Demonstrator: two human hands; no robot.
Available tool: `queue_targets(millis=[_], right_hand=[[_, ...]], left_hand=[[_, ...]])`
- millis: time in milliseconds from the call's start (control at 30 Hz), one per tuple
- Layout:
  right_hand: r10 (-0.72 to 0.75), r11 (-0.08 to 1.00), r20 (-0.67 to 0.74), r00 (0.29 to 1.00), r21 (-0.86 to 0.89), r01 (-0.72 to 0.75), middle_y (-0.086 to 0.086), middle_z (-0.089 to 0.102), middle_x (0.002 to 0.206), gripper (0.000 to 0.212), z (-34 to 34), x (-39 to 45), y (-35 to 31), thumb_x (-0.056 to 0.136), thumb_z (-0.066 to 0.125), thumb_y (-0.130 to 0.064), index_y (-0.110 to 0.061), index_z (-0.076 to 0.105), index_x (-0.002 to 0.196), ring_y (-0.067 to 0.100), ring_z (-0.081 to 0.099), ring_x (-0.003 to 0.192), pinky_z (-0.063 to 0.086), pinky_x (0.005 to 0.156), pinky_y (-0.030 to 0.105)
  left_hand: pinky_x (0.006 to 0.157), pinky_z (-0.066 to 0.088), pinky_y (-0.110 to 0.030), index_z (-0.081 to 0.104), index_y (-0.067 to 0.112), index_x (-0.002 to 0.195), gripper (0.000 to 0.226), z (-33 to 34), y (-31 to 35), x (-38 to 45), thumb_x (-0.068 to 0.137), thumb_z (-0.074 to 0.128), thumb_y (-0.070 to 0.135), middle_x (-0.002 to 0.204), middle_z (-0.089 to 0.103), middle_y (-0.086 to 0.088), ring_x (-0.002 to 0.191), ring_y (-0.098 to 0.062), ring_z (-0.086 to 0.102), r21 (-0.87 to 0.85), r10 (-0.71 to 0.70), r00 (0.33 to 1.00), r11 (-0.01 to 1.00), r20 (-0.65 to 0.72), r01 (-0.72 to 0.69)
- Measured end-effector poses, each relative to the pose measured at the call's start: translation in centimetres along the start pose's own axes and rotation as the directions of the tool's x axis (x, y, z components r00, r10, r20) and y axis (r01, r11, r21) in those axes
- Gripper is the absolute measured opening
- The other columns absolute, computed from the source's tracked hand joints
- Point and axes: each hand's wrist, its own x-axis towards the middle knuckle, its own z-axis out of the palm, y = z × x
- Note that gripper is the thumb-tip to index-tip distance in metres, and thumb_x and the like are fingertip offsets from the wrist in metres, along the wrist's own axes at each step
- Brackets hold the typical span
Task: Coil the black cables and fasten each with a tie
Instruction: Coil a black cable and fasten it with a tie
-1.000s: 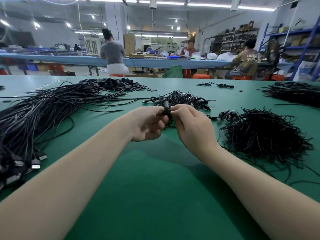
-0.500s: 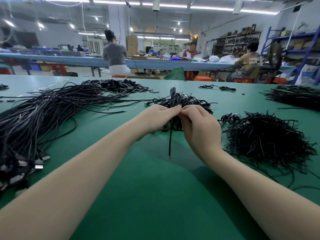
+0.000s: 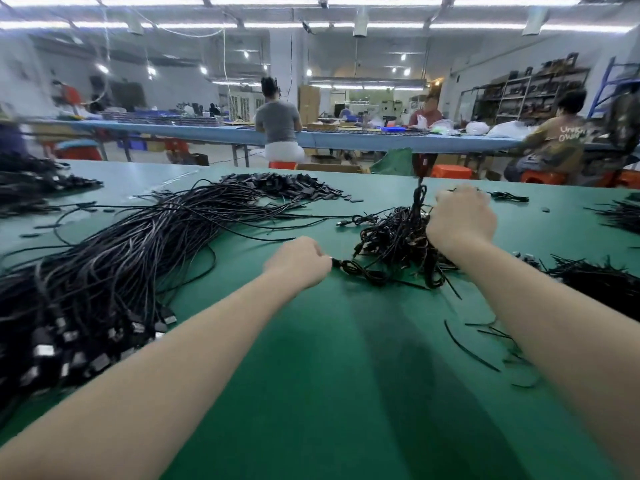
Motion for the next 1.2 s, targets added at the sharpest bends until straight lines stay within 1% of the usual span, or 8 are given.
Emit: queue_targets(millis=[100,200,267,400,533,733,900,1200], right_hand=[[-0.082,0.997,0.145,0.986,0.011,0.081,0.017,0.038,0.136,0.052,1.0,-2.2,-1.4,0.085,0.051,-0.013,-0.016,0.039,0.135,0.036,0.033,0.123,0.035,0.096,0.043],[-0.227,0.973,0.067,0.972,0.063,0.223,0.009,0.033,0.141,0.055,3.6,-7.6,-1.9,0.088,0.053,-0.025,-0.028,0.037,0.141,0.032,0.025,0.127,0.025,0.1,0.044],[-0.302,0.953,-0.026,0.953,0.004,0.303,0.006,0.034,0.141,0.052,5.1,-10.2,-1.5,0.088,0.055,-0.024,-0.029,0.042,0.138,0.029,0.024,0.129,0.021,0.101,0.042],[-0.402,0.907,0.12,0.908,0.183,0.378,-0.006,0.052,0.129,0.032,6.3,-10.8,-0.6,0.094,0.048,-0.035,-0.033,0.058,0.125,0.021,0.031,0.126,0.027,0.099,0.033],[-0.425,0.89,0.119,0.897,0.236,0.391,-0.008,0.064,0.112,0.027,6.5,-10.7,-0.7,0.095,0.045,-0.034,-0.033,0.067,0.112,0.021,0.041,0.113,0.037,0.088,0.03],[-0.414,0.887,0.155,0.897,0.292,0.358,-0.006,0.063,0.114,0.027,6.5,-10.6,-0.3,0.095,0.046,-0.032,-0.031,0.067,0.112,0.021,0.041,0.114,0.038,0.091,0.03],[-0.409,0.884,0.168,0.897,0.317,0.344,-0.005,0.063,0.112,0.026,6.2,-10.7,-0.4,0.095,0.047,-0.031,-0.029,0.067,0.111,0.022,0.044,0.111,0.04,0.089,0.03],[-0.412,0.882,0.187,0.892,0.328,0.339,-0.004,0.061,0.114,0.026,5.9,-10.7,-0.5,0.095,0.046,-0.03,-0.028,0.066,0.112,0.022,0.045,0.112,0.041,0.09,0.03]], left_hand=[[0.085,0.045,-0.037,0.06,0.028,0.116,0.031,-3.0,-4.2,1.0,0.088,0.048,0.027,0.12,0.053,-0.007,0.105,-0.029,0.056,0.293,0.007,0.979,0.955,-0.201,0.054],[0.079,0.045,-0.04,0.058,0.016,0.114,0.032,-8.0,-9.2,2.2,0.083,0.052,0.022,0.11,0.052,-0.012,0.1,-0.034,0.055,0.552,0.01,0.926,0.805,-0.377,0.216],[0.076,0.049,-0.039,0.058,0.008,0.109,0.03,-10.9,-12.6,2.7,0.081,0.055,0.019,0.102,0.054,-0.014,0.096,-0.034,0.057,0.605,-0.112,0.914,0.717,-0.391,0.346],[0.085,0.054,-0.041,0.066,0.005,0.103,0.027,-14.3,-18.0,3.0,0.084,0.062,0.022,0.105,0.066,-0.018,0.097,-0.032,0.063,0.707,-0.235,0.94,0.619,-0.248,0.341],[0.081,0.054,-0.034,0.063,0.014,0.078,0.048,-14.9,-19.1,2.8,0.084,0.059,0.062,0.087,0.065,-0.007,0.089,-0.025,0.062,0.74,-0.235,0.951,0.6,-0.201,0.305],[0.079,0.055,-0.035,0.067,0.008,0.098,0.029,-14.6,-18.7,2.6,0.08,0.067,0.031,0.097,0.068,-0.011,0.081,-0.026,0.057,0.708,-0.248,0.934,0.609,-0.257,0.357],[0.073,0.05,-0.026,0.052,0.013,0.065,0.059,-14.0,-18.5,2.5,0.084,0.051,0.069,0.071,0.056,0.0,0.075,-0.019,0.058,0.709,-0.307,0.928,0.605,-0.213,0.363],[0.072,0.054,-0.031,0.062,0.006,0.082,0.016,-14.5,-17.6,1.6,0.078,0.065,0.022,0.083,0.064,-0.01,0.076,-0.026,0.062,0.598,-0.338,0.897,0.668,-0.285,0.442]])
